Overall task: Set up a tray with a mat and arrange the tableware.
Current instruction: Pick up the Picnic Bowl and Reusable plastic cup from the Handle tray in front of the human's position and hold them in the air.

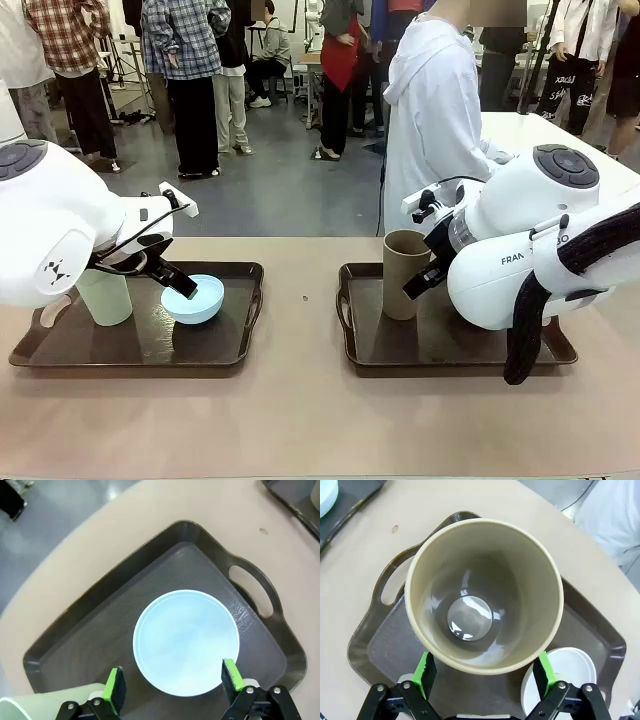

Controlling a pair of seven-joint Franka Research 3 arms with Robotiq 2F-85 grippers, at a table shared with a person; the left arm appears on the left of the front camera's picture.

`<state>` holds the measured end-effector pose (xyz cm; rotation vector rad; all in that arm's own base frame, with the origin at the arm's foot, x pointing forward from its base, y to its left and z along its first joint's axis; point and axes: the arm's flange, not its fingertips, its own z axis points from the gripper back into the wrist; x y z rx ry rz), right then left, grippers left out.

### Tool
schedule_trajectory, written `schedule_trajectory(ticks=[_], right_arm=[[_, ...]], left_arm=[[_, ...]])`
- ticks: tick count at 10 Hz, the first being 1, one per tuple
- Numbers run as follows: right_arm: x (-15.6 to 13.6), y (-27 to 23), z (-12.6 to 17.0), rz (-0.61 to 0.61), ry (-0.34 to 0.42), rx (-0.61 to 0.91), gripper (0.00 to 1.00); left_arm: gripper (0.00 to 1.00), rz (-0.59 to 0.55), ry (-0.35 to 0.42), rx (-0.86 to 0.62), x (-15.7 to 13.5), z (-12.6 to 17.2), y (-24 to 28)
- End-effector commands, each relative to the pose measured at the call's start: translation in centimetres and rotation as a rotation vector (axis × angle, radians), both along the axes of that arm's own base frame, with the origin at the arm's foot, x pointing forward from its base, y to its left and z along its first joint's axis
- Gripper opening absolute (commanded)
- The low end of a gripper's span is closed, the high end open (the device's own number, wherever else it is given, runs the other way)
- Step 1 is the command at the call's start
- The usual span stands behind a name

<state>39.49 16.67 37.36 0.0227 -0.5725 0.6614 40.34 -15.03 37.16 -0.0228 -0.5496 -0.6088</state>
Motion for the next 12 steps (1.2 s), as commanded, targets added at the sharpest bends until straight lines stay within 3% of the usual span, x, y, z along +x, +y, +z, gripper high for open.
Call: schedule_trajectory(ticks=[1,12], right_arm=[[0.0,0.0,0.0,0.0,0.0,0.0,1.0],[0.0,0.0,0.0,0.0,0.0,0.0,1.0]], left_arm=[[1.0,0.0,0.0,0.0,-0.01,0.0,-0.01],[1.0,0.0,0.0,0.0,-0.01,0.0,-0.01]])
